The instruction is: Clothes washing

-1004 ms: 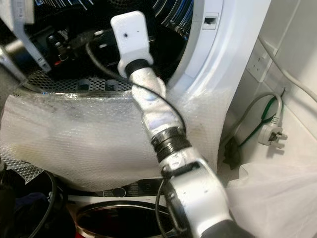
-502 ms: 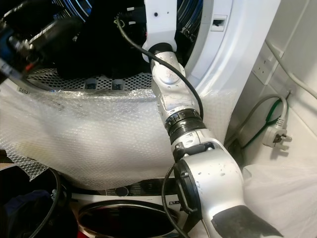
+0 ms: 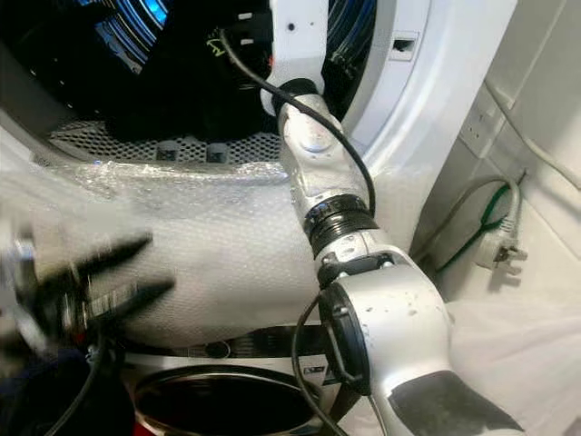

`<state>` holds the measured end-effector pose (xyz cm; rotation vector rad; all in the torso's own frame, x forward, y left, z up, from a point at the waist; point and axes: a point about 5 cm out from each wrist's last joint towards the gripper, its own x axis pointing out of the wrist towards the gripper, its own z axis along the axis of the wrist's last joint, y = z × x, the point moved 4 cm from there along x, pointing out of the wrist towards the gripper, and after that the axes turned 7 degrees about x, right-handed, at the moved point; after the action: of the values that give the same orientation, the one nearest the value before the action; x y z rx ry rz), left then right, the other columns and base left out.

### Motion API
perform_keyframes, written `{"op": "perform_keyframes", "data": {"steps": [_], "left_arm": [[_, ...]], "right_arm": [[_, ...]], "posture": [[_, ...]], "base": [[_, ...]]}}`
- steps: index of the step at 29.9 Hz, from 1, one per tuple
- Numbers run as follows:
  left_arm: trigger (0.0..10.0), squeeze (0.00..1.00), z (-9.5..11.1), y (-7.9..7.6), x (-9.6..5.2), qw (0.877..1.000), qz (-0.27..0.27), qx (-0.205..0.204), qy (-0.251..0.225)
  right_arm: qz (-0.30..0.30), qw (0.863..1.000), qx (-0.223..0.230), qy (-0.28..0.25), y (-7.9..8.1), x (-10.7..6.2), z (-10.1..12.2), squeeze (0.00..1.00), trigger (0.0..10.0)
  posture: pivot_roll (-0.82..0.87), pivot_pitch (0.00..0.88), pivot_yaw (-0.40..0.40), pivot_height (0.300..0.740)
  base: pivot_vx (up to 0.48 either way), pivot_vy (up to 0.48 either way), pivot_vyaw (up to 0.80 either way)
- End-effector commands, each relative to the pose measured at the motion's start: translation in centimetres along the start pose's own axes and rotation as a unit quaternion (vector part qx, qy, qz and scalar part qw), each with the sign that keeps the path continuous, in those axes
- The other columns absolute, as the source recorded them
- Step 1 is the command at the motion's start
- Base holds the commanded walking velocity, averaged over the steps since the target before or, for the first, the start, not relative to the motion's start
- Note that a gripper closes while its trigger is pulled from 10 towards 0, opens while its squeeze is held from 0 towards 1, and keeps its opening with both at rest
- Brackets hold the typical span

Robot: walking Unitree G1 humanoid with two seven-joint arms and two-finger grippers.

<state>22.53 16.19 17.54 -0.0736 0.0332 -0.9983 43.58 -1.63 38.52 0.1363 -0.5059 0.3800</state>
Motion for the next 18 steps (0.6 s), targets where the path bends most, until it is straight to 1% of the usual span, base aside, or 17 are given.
{"op": "perform_keyframes", "data": {"steps": [1,2,3,5,6,7,9,11,14,15,16,18], "left_arm": [[10.0,0.0,-3.3,-0.5,0.3,0.997,-0.017,-0.023,0.068],[10.0,0.0,-4.4,-0.7,0.3,0.995,-0.021,-0.025,0.092],[10.0,0.0,-4.9,-0.8,0.3,0.994,-0.024,-0.023,0.106],[10.0,0.0,-8.6,0.3,1.2,0.989,0.012,-0.047,0.14],[10.0,0.0,-8.6,0.3,1.2,0.989,0.012,-0.047,0.14],[10.0,0.0,-9.8,0.9,1.9,0.987,0.026,-0.046,0.152],[10.0,0.0,-11.5,1.3,3.5,0.985,0.032,-0.035,0.168],[10.0,0.0,-12.4,1.2,4.5,0.983,0.026,-0.024,0.18],[10.0,0.0,-14.1,0.5,7.0,0.982,0.02,-0.03,0.187],[10.0,0.0,-14.1,0.5,7.0,0.982,0.02,-0.03,0.187],[10.0,0.0,-15.4,-0.3,9.3,0.98,0.024,-0.026,0.198],[10.0,0.0,-16.0,-1.0,11.0,0.979,0.028,-0.024,0.202]], "right_arm": [[0.008,1.0,0.007,-0.001,0.8,0.5,0.7,0.0,10.0],[0.006,1.0,0.004,0.003,0.8,0.5,0.6,0.0,10.0],[0.005,1.0,0.003,0.005,0.8,0.5,0.6,0.0,10.0],[0.011,1.0,0.013,0.001,1.8,0.9,1.2,0.0,10.0],[0.011,1.0,0.013,0.001,1.8,0.9,1.2,0.0,10.0],[0.019,1.0,0.021,0.002,2.4,1.1,1.6,0.0,10.0],[0.022,1.0,0.016,0.009,3.4,1.5,2.2,0.0,10.0],[0.02,1.0,0.015,0.016,3.7,1.7,2.3,0.0,10.0],[0.011,0.999,-0.006,0.036,4.4,1.9,2.4,0.0,10.0],[0.011,0.999,-0.006,0.036,4.4,1.9,2.4,0.0,10.0],[0.003,0.998,-0.02,0.052,4.7,2.1,2.6,0.0,10.0],[-0.006,0.997,-0.024,0.071,4.7,2.3,2.6,0.0,10.0]], "posture": [[0.12,0.0,-0.058,0.74],[0.12,0.0,-0.058,0.74],[0.12,0.0,-0.059,0.74],[0.12,0.0,-0.057,0.74],[0.12,0.0,-0.057,0.74],[0.12,0.0,-0.055,0.74],[0.12,0.0,-0.054,0.74],[0.12,0.0,-0.054,0.74],[0.11,0.0,-0.051,0.74],[0.11,0.0,-0.051,0.74],[0.11,0.0,-0.059,0.74],[0.11,0.0,-0.067,0.74]], "base": [[0.0,0.0,0.0],[0.0,0.0,0.0],[0.0,0.0,0.0],[0.0,0.0,0.0],[0.0,0.0,0.0],[0.0,0.0,0.0],[0.0,0.0,0.0],[0.0,0.0,0.0],[0.0,0.0,0.0],[0.0,0.0,0.0],[0.0,0.0,0.0],[0.0,0.0,0.0]]}}
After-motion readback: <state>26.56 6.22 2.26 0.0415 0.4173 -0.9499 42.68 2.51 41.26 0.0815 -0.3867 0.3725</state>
